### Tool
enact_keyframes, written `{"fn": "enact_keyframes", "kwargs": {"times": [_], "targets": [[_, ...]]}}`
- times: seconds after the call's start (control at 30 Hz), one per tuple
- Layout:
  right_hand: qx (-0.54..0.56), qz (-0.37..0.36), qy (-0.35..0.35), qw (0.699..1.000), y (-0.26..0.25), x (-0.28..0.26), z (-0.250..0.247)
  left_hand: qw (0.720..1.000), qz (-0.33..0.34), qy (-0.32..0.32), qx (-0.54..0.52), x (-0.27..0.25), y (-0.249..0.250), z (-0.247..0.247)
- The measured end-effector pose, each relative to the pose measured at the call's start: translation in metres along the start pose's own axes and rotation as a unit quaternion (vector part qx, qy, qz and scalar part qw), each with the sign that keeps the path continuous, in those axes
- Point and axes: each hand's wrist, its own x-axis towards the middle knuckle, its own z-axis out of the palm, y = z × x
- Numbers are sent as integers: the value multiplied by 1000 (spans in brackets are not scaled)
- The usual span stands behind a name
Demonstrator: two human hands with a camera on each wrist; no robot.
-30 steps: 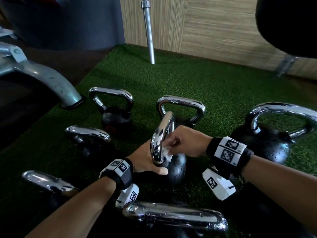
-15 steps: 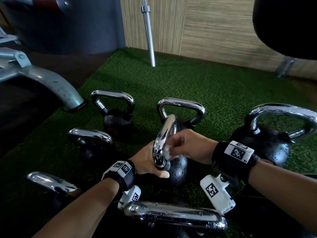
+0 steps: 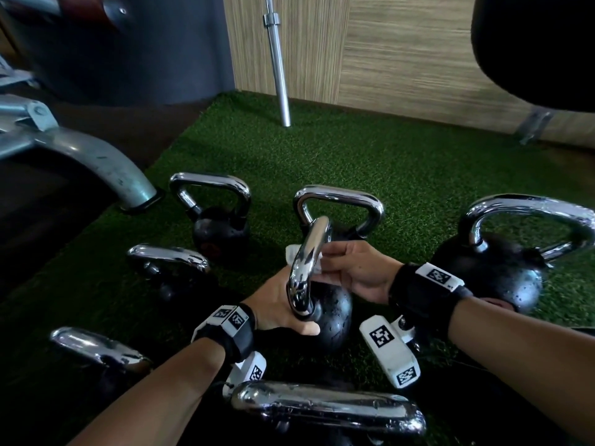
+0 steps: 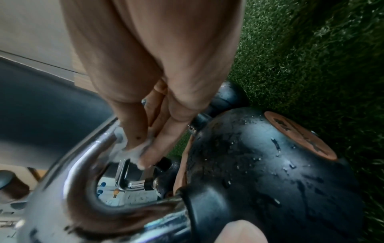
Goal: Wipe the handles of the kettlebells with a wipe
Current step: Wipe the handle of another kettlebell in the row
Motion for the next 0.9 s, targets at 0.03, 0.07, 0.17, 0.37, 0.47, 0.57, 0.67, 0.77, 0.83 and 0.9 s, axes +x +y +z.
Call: {"fn": "enact_keyframes", "kwargs": {"times": [0.03,0.07,0.17,0.37,0.47,0.57,0.67,0.77,0.83,0.9], "targets": [[19,-7,22,1000,0,3,-1,1000,-1,-1,10,1,-1,-1],[33,-12,37,999,1,5,-2,1000,-1,-1,21,2,-1,-1],[46,-12,38,998,4,3,-5,1000,12,10,27,1,-2,0],[1,-92,162,983,-1,7,-1,998,9,-9,64,-1,4,2],[-47,-132,202,969,-2,10,-1,999,19,-13,44,-1,3,2],[-118,-154,213,958,2,6,-2,999,32,-1,44,-3,5,3],[-255,-192,285,904,1,9,-8,998,36,17,45,-6,7,5],[-370,-217,344,835,-2,16,-9,998,40,24,35,-6,5,5],[-378,-219,360,824,-1,21,-4,999,34,24,32,-6,5,5],[-382,-205,372,821,-1,25,2,999,29,22,33,-4,7,5]]}}
